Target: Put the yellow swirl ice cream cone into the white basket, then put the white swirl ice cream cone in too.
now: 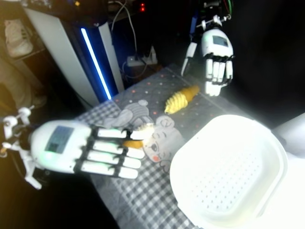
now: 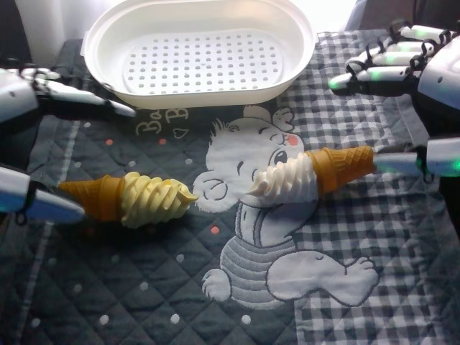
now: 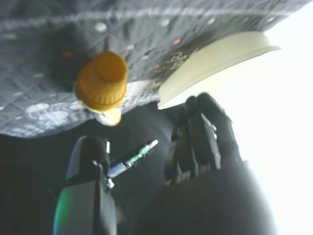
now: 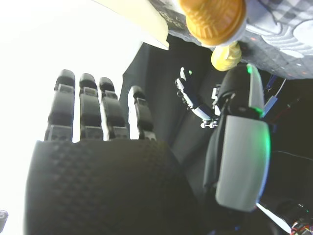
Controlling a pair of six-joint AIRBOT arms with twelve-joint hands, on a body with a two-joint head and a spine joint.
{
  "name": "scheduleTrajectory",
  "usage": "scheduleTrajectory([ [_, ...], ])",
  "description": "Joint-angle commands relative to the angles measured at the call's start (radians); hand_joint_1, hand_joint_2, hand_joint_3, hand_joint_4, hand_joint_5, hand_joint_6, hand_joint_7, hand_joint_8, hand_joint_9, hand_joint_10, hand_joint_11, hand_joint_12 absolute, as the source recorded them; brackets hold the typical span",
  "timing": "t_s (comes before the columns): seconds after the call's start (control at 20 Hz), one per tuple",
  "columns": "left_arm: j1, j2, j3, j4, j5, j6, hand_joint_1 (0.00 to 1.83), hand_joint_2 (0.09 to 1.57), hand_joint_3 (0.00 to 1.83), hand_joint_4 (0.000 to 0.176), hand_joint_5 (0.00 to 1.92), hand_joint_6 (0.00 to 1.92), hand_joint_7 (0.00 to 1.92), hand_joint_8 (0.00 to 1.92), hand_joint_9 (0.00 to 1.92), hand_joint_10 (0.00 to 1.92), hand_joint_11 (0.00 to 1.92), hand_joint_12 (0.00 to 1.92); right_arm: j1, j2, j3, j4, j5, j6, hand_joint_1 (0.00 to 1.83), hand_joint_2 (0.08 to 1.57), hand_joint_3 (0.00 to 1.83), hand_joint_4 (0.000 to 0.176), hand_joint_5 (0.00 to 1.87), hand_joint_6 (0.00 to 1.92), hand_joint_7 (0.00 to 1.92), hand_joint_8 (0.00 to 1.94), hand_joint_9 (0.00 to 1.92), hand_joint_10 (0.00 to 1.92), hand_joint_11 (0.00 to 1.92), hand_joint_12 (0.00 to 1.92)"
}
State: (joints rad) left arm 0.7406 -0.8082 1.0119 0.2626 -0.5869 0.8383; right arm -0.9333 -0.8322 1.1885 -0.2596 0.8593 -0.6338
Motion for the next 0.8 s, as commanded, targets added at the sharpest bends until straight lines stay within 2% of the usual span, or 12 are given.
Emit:
scheduleTrajectory([
  [0.0, -0.018, -0.009, 0.004, -0.008, -0.071, -0.003, 0.76, 0.83, 0.00, 0.109, 0.41, 0.00, 0.51, 0.00, 0.56, 0.01, 0.32, 0.91, 0.012, 0.000, 0.002, 0.033, 0.108, -0.004, 0.60, 1.17, 0.00, 0.094, 0.41, 0.00, 0.35, 0.00, 0.32, 0.00, 0.03, 0.78],
  [0.05, -0.038, -0.029, 0.011, 0.017, -0.048, -0.004, 0.78, 0.81, 0.00, 0.116, 0.40, 0.00, 0.49, 0.00, 0.55, 0.01, 0.31, 0.90, 0.012, -0.001, 0.002, 0.032, 0.108, -0.004, 0.63, 1.17, 0.00, 0.089, 0.41, 0.00, 0.35, 0.00, 0.32, 0.00, 0.02, 0.78],
  [0.1, -0.053, -0.046, 0.018, 0.042, -0.026, -0.010, 0.79, 0.77, 0.00, 0.099, 0.40, 0.00, 0.52, 0.00, 0.58, 0.01, 0.33, 0.88, 0.012, -0.001, 0.003, 0.032, 0.108, -0.004, 0.68, 1.16, 0.00, 0.087, 0.42, 0.00, 0.36, 0.00, 0.33, 0.00, 0.02, 0.79],
  [0.25, -0.077, -0.101, 0.053, 0.115, 0.041, -0.063, 0.83, 0.71, 0.00, 0.071, 0.41, 0.00, 0.51, 0.00, 0.59, 0.00, 0.32, 0.83, 0.012, -0.002, 0.004, 0.031, 0.108, -0.004, 0.70, 1.14, 0.00, 0.104, 0.41, 0.00, 0.36, 0.00, 0.32, 0.00, 0.00, 0.85],
  [0.3, -0.079, -0.117, 0.064, 0.144, 0.059, -0.091, 0.85, 0.70, 0.00, 0.076, 0.42, 0.00, 0.52, 0.00, 0.58, 0.00, 0.34, 0.79, 0.012, -0.003, 0.004, 0.030, 0.109, -0.004, 0.72, 1.13, 0.00, 0.111, 0.40, 0.00, 0.36, 0.00, 0.33, 0.00, 0.00, 0.87],
  [0.35, -0.083, -0.128, 0.071, 0.166, 0.075, -0.106, 0.87, 0.70, 0.00, 0.073, 0.43, 0.00, 0.52, 0.00, 0.58, 0.00, 0.36, 0.78, 0.012, -0.003, 0.004, 0.030, 0.109, -0.004, 0.73, 1.13, 0.00, 0.113, 0.39, 0.00, 0.36, 0.00, 0.32, 0.00, 0.00, 0.87],
  [0.4, -0.092, -0.141, 0.076, 0.196, 0.099, -0.116, 0.87, 0.69, 0.00, 0.081, 0.44, 0.01, 0.54, 0.01, 0.59, 0.00, 0.39, 0.79, 0.012, -0.003, 0.005, 0.030, 0.109, -0.004, 0.73, 1.13, 0.00, 0.101, 0.39, 0.00, 0.36, 0.00, 0.33, 0.00, 0.00, 0.87],
  [0.45, -0.103, -0.158, 0.080, 0.233, 0.135, -0.116, 0.82, 0.71, 0.00, 0.106, 0.40, 0.00, 0.51, 0.00, 0.56, 0.00, 0.37, 0.77, 0.012, -0.003, 0.005, 0.029, 0.109, -0.004, 0.71, 1.14, 0.00, 0.098, 0.39, 0.00, 0.36, 0.00, 0.33, 0.00, 0.00, 0.85],
  [0.55, -0.108, -0.181, 0.092, 0.258, 0.162, -0.116, 0.78, 0.72, 0.00, 0.097, 0.41, 0.00, 0.54, 0.00, 0.59, 0.01, 0.33, 0.79, 0.012, -0.003, 0.006, 0.029, 0.109, -0.004, 0.71, 1.14, 0.00, 0.090, 0.40, 0.00, 0.37, 0.00, 0.34, 0.00, 0.00, 0.88],
  [0.65, -0.117, -0.207, 0.106, 0.287, 0.193, -0.116, 0.82, 0.73, 0.00, 0.081, 0.45, 0.00, 0.60, 0.01, 0.67, 0.02, 0.35, 0.85, 0.012, -0.003, 0.007, 0.029, 0.109, -0.004, 0.70, 1.15, 0.00, 0.088, 0.41, 0.00, 0.38, 0.00, 0.35, 0.00, 0.00, 0.88],
  [0.7, -0.119, -0.217, 0.114, 0.291, 0.203, -0.116, 0.84, 0.75, 0.00, 0.045, 0.51, 0.01, 0.64, 0.01, 0.72, 0.02, 0.38, 0.86, 0.012, -0.003, 0.007, 0.029, 0.109, -0.004, 0.70, 1.14, 0.00, 0.089, 0.42, 0.00, 0.39, 0.00, 0.36, 0.01, 0.02, 0.89],
  [0.75, -0.119, -0.223, 0.120, 0.290, 0.204, -0.116, 1.05, 0.93, 0.02, 0.000, 0.75, 0.02, 0.92, 0.04, 1.02, 0.14, 0.58, 1.18, 0.012, -0.003, 0.008, 0.029, 0.109, -0.004, 0.68, 1.15, 0.00, 0.092, 0.40, 0.00, 0.38, 0.00, 0.36, 0.01, 0.02, 0.89],
])
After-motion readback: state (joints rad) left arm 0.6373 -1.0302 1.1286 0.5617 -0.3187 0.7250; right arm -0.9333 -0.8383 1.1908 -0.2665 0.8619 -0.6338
